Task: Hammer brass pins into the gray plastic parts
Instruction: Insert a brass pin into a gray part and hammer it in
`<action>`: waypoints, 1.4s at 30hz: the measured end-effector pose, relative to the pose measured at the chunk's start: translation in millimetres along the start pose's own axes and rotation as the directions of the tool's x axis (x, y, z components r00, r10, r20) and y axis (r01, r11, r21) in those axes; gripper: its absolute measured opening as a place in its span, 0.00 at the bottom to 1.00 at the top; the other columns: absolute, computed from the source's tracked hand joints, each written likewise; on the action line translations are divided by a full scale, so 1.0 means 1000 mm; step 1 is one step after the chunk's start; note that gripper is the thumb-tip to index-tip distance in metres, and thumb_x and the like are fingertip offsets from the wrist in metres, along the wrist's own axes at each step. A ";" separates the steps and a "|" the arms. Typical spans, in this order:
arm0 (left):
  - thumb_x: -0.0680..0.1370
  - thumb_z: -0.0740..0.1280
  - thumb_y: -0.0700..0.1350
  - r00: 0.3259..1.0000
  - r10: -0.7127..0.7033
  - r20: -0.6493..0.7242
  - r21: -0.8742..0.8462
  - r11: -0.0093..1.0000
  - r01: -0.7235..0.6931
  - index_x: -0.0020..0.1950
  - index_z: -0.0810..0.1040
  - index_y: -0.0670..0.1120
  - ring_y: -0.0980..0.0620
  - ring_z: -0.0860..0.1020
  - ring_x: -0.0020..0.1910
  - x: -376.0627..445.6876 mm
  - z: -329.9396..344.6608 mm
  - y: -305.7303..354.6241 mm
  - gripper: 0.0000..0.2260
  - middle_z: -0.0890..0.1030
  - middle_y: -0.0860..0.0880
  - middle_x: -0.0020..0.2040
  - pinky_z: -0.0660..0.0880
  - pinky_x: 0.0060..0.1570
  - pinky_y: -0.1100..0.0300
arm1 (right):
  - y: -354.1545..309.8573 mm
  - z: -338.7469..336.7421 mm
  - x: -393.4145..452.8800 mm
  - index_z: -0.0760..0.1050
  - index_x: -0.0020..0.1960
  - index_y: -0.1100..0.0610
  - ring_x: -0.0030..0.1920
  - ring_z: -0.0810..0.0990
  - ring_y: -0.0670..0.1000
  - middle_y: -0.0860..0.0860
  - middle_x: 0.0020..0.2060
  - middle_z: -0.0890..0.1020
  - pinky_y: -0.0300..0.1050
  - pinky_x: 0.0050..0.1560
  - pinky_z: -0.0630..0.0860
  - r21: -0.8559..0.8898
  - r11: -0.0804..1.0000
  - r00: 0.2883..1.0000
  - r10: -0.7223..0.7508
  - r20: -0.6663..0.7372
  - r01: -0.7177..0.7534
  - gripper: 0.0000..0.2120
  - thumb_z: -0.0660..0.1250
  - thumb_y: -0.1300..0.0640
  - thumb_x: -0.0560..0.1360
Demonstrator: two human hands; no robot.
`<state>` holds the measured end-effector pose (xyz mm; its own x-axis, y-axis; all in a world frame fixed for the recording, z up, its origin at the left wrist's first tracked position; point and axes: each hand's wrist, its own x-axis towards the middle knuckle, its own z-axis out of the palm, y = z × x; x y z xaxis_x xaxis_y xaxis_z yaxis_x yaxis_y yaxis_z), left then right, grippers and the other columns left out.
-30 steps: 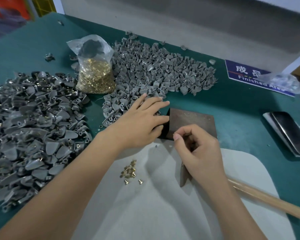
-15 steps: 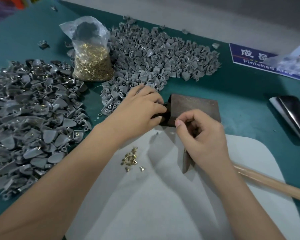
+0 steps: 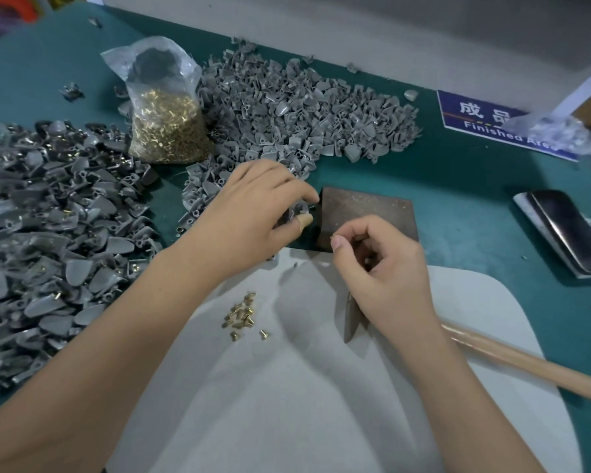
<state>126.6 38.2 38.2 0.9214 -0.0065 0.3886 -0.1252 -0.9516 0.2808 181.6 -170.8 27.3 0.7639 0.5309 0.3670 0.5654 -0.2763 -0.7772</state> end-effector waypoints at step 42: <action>0.74 0.72 0.41 0.912 -0.323 0.254 0.091 0.946 0.310 0.36 0.74 0.46 0.45 0.66 0.51 0.058 0.012 0.011 0.09 0.66 0.52 0.35 0.67 0.48 0.53 | -0.006 -0.002 0.000 0.77 0.43 0.48 0.33 0.75 0.49 0.42 0.35 0.78 0.39 0.35 0.68 -0.020 0.999 0.999 0.040 0.018 -0.039 0.05 0.70 0.57 0.77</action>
<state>182.9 23.1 53.2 0.9738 0.2238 0.0411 0.2009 -0.9304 0.3065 179.4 -170.8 32.8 0.7801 0.5338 0.3265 0.5408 -0.3129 -0.7808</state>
